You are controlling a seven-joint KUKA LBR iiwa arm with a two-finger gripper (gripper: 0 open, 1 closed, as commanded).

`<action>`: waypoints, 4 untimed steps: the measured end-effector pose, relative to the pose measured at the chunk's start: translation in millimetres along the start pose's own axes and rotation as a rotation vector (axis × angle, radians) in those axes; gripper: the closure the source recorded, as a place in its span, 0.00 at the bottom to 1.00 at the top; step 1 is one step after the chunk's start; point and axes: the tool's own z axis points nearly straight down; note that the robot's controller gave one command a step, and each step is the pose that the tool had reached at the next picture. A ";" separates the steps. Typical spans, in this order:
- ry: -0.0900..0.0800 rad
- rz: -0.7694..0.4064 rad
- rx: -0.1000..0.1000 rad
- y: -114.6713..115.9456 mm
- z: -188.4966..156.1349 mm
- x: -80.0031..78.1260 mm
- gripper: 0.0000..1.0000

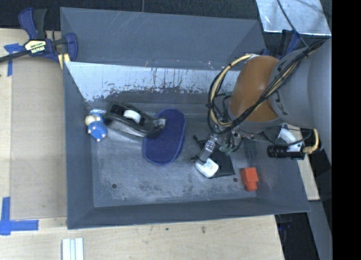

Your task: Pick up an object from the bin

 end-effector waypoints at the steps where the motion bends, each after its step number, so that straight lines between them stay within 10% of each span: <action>1: -0.003 -0.003 -0.002 0.5 -1.4 -1.2 0.00; 2: -0.003 -0.003 -0.001 0.5 -1.4 -1.6 1.00; 4: -0.004 -0.009 -0.001 1.5 -95.7 -5.9 1.00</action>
Offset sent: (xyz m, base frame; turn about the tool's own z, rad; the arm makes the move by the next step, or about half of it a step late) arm 0.0000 0.0000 0.0000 0.0000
